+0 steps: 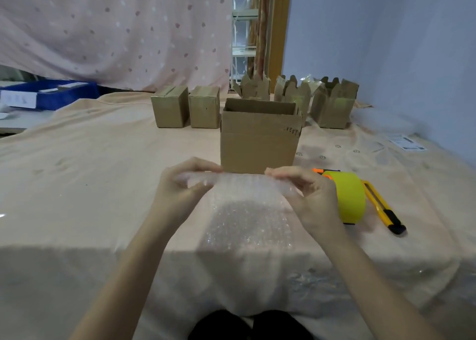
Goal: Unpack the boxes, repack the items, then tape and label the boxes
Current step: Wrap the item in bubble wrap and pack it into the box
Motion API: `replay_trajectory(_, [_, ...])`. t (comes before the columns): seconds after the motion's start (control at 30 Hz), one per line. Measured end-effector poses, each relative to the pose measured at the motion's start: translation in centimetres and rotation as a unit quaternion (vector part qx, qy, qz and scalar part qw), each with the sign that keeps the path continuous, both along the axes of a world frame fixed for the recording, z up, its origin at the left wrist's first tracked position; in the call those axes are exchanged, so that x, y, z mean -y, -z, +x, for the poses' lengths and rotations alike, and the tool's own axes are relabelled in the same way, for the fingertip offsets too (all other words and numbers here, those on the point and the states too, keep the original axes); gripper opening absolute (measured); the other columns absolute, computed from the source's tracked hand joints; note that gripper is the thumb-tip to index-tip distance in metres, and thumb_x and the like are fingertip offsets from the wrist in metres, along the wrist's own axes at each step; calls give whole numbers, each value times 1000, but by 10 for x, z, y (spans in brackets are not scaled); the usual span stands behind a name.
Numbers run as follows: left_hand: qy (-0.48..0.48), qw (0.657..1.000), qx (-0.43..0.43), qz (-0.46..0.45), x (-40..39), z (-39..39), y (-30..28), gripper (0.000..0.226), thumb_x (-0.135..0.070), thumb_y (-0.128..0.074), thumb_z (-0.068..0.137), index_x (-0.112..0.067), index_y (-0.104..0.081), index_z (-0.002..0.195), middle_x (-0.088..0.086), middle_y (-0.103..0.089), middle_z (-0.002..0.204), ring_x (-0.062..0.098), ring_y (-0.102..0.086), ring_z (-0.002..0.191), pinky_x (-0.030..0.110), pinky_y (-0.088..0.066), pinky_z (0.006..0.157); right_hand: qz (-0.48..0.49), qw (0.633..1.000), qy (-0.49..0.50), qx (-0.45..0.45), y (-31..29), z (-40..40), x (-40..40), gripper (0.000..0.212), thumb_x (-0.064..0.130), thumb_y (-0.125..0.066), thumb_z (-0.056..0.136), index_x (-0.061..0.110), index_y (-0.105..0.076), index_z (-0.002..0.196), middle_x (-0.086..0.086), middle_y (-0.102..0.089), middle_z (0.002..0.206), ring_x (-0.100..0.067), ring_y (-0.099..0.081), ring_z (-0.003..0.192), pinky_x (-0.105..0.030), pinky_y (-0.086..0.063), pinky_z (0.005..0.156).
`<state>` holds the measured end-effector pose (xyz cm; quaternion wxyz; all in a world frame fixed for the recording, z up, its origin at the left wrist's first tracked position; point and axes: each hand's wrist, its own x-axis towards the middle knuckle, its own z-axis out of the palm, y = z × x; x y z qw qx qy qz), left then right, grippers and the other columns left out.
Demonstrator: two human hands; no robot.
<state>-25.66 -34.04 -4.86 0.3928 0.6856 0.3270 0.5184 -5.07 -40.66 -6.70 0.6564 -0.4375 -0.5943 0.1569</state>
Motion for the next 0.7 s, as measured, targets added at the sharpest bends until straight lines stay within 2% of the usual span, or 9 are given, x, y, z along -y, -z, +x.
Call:
replay_trajectory(0.07, [10,999,-41,25,5,-5,12,14,3,-69,82,-10,-73,81,-8,-72,83,-2,-63,78,6,-44,69,-6,1000,-15,8,12,1,6,31,1,-65,84,31,-74,81,9,-74,92,-12,-68,101,-21,-49,91])
replay_trajectory(0.13, [10,994,-95,44,6,-11,31,18,0,-73,80,-18,-74,78,-7,-73,90,0,-63,95,6,-40,86,-53,998,-30,15,30,3,9,33,-5,-65,84,26,-74,80,6,-74,92,-9,-66,104,-19,-47,93])
replay_trajectory(0.2, [36,986,-159,48,6,-17,51,17,-11,-70,76,-26,-75,83,-12,-72,97,-1,-62,102,7,-40,89,-131,990,-41,22,47,4,13,32,-12,-63,84,18,-72,80,2,-74,94,-3,-65,104,-13,-45,91])
replay_trajectory(0.3, [75,976,-200,34,9,-24,73,26,-32,-66,70,-37,-72,95,-19,-68,106,0,-59,109,12,-42,92,-215,975,-38,45,65,8,19,32,-9,-64,84,21,-73,83,2,-71,104,4,-62,106,-8,-43,89])
replay_trajectory(0.4, [75,981,-180,23,13,-23,77,27,-44,-63,73,-28,-73,93,-14,-70,101,2,-61,102,15,-43,91,-242,968,-24,67,67,10,20,21,4,-66,87,24,-73,88,10,-71,104,3,-63,102,-9,-45,86])
replay_trajectory(0.47, [65,986,-154,-7,15,-18,77,39,-46,-61,79,-8,-70,82,2,-69,87,11,-63,83,23,-46,79,-253,964,22,77,65,9,17,10,32,-67,86,25,-72,81,7,-71,86,-10,-66,87,-23,-51,80])
replay_trajectory(0.5, [45,988,-140,-41,14,-15,77,46,-48,-61,79,-3,-68,80,8,-68,82,12,-61,76,25,-45,73,-258,961,52,89,65,9,15,29,50,-63,83,23,-71,78,0,-69,81,-18,-65,81,-35,-51,79])
replay_trajectory(0.57, [-19,988,-124,-93,9,-7,75,36,-42,-67,81,-7,-69,78,12,-68,82,11,-58,71,24,-44,68,-279,947,103,119,63,7,12,48,70,-49,76,24,-66,77,0,-66,73,-19,-62,73,-42,-50,74])
replay_trajectory(0.7, [-124,980,-129,-92,2,11,72,12,-26,-70,84,-21,-65,74,-3,-61,61,7,-53,58,30,-44,63,-271,939,172,123,57,1,2,42,65,-50,76,25,-59,68,12,-60,61,-12,-55,60,-38,-49,65])
